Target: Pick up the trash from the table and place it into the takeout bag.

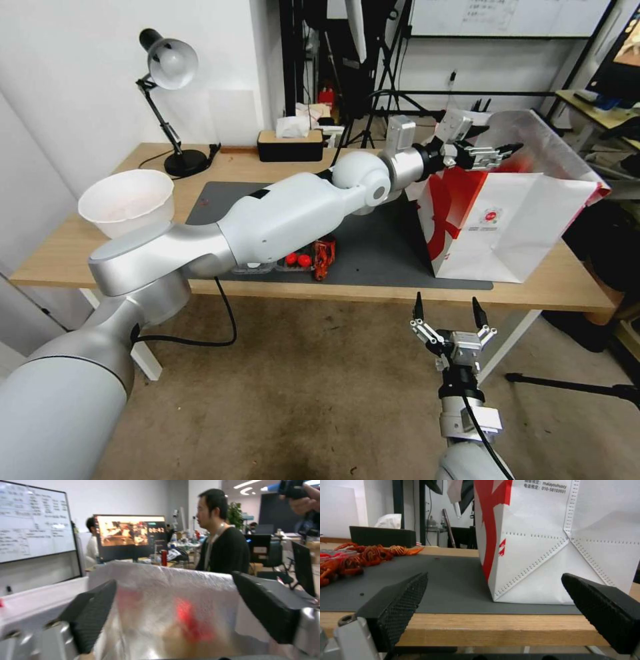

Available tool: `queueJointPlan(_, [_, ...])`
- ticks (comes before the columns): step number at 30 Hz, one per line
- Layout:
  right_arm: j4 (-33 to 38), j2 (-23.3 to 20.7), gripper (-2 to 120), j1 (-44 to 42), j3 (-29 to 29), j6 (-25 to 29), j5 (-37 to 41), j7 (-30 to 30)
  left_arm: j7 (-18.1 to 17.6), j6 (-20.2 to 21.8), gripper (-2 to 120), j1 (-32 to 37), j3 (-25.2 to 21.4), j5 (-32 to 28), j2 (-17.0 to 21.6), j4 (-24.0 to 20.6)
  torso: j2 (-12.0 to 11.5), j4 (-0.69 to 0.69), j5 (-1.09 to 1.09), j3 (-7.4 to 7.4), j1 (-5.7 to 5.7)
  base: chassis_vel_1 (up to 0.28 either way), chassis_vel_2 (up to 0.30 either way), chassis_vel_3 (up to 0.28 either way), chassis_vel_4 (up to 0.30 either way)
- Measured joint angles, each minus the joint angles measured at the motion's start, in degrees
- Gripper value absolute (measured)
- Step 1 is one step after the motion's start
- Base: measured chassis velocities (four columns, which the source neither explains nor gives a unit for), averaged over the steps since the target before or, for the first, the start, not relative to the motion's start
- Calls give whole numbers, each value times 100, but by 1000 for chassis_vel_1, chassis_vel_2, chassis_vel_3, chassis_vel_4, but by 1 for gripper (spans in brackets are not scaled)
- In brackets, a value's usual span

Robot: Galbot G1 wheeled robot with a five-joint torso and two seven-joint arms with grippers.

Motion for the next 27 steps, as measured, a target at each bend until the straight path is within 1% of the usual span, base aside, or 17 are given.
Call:
queueJointPlan(1, [-1, -3, 100, 0, -1, 0, 0, 0, -62, 0, 96, 31, -76, 31, 5, -8, 0, -1, 0, 0, 0, 0, 0, 0, 0])
queueJointPlan(2, [-1, -3, 100, 0, -1, 0, 0, 0, -62, 0, 96, 31, -76, 31, 5, -8, 0, -1, 0, 0, 0, 0, 0, 0, 0])
queueJointPlan(5, [-1, -16, 100, 15, 0, 0, 1, 0, -320, 9, 100, 148, -591, 72, 90, -215, -1, -2, 0, 0, 0, 0, 0, 0, 0])
queueJointPlan(6, [-1, -16, 100, 15, 0, 0, 1, 0, -320, 9, 100, 148, -591, 72, 90, -215, -1, -2, 0, 0, 0, 0, 0, 0, 0])
queueJointPlan(7, [-1, -21, 100, 16, -1, 0, 2, 0, -407, 20, 100, 183, -763, 72, 173, -328, -1, -2, -1, 0, 0, 0, 0, 0, 0])
queueJointPlan(9, [-5, -26, 100, 27, -16, 0, 3, -1, -580, 55, 100, 246, -1083, 65, 472, -578, -1, 0, -1, 0, 0, 0, 0, 0, 0])
queueJointPlan(10, [-5, -26, 100, 27, -16, 0, 3, -1, -580, 55, 100, 246, -1083, 65, 472, -578, -1, 0, -1, 0, 0, 0, 0, 0, 0])
queueJointPlan(12, [-7, -27, 100, 45, -29, -1, 3, -6, -740, 73, 100, 353, -1347, 66, 861, -853, -1, -1, -2, 0, 0, 0, 0, 0, 0])
queueJointPlan(13, [-7, -27, 100, 45, -29, -1, 3, -6, -740, 73, 100, 353, -1347, 66, 861, -853, -1, -1, -2, 0, 0, 0, 0, 0, 0])
queueJointPlan(15, [-7, -33, 100, 57, -40, -5, 3, -10, -849, 100, 100, 517, -1588, 90, 1256, -1119, -1, 0, -2, 0, 0, 0, 0, 0, 0])
queueJointPlan(17, [-7, -35, 100, 58, -42, -6, 3, -11, -873, 110, 100, 564, -1644, 97, 1349, -1182, 0, 0, -2, 0, 0, 0, 0, 0, 0])
queueJointPlan(18, [-7, -41, 100, 59, -44, -8, 3, -13, -907, 136, 100, 641, -1733, 110, 1494, -1280, -1, 1, -3, 0, 0, 0, 0, 0, 0])
queueJointPlan(20, [-7, -54, 100, 65, -53, -19, 3, -18, -1028, 201, 100, 1087, -2121, 200, 2016, -1678, 0, 1, -3, 0, 0, 0, 0, 0, 0])
queueJointPlan(23, [-7, -62, 100, 69, -58, -24, 3, -19, -1074, 225, 100, 1295, -2283, 227, 2189, -1816, 0, 0, -3, 0, 0, 0, 0, 0, 0])
queueJointPlan(25, [-8, -74, 100, 82, -68, -36, 3, -20, -1141, 235, 100, 1731, -2589, 290, 2479, -2078, 0, 1, -2, 0, 0, 0, 0, 0, 0])
queueJointPlan(26, [-8, -74, 100, 82, -68, -36, 3, -20, -1141, 235, 100, 1731, -2589, 290, 2479, -2078, 0, 1, -2, 0, 0, 0, 0, 0, 0])
queueJointPlan(27, [-8, -82, 100, 85, -70, -42, 3, -22, -1171, 237, 100, 1972, -2758, 322, 2625, -2208, 0, -1, -2, 0, 0, 0, 0, 0, 0])
